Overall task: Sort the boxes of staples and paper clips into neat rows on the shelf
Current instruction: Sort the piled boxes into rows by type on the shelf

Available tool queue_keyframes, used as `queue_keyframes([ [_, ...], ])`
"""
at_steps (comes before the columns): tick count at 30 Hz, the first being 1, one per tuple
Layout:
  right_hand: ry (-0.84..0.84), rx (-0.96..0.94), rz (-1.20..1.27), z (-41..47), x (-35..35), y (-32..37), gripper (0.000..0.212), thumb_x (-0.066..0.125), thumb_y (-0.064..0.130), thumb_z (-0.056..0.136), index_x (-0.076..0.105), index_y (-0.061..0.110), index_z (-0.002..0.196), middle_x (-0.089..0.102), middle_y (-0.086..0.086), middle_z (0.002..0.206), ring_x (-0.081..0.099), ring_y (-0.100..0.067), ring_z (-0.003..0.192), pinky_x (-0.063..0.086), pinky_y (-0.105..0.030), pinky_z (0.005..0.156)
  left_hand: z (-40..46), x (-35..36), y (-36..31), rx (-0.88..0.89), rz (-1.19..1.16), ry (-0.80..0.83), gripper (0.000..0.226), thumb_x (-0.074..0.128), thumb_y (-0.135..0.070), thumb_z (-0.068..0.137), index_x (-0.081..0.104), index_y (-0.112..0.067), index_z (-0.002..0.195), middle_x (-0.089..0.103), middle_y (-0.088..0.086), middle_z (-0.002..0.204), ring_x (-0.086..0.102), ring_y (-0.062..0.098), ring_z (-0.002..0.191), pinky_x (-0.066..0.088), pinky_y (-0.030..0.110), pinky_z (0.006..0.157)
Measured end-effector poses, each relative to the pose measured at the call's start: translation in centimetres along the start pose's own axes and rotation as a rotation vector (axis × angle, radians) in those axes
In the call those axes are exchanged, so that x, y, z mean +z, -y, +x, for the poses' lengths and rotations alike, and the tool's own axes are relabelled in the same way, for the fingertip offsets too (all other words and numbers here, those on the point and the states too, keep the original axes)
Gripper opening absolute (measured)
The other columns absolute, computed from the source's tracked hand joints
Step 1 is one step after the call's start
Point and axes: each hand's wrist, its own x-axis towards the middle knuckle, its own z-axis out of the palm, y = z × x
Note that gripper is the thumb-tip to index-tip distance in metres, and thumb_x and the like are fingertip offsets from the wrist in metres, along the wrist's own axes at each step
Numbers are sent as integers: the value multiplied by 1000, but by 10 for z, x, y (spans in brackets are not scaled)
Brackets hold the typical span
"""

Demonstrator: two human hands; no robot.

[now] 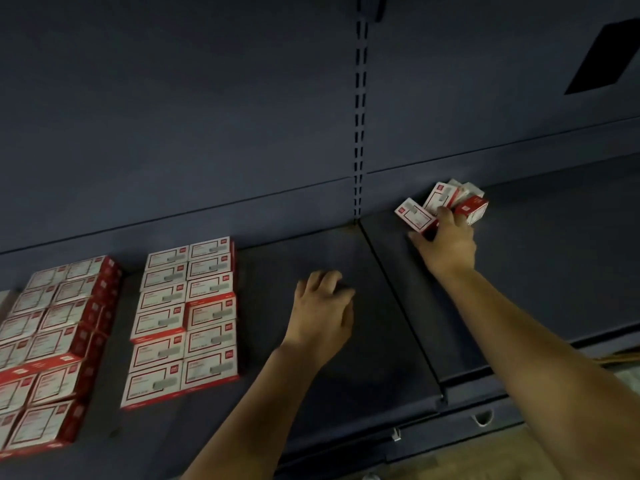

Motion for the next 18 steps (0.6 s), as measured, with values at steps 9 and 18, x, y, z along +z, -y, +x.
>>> queue_keyframes([
  [9, -17, -118, -182, 10, 15, -6, 58, 61, 42, 85, 46, 5, 128, 46, -18, 127, 41, -34, 117, 37, -45, 94, -6, -5, 5, 9, -7, -34, 33, 42, -24, 79, 73, -14, 85, 63, 9, 99, 58, 30, 92, 51, 44, 75],
  [18, 242, -519, 371, -94, -11, 0, 45, 73, 39, 71, 65, 10, 105, 52, 3, 95, 50, -12, 93, 35, -9, 74, -3, -34, -1, -131, -332, -61, 32, 50, -29, 91, 66, -11, 112, 65, 4, 109, 57, 14, 101, 49, 30, 88],
])
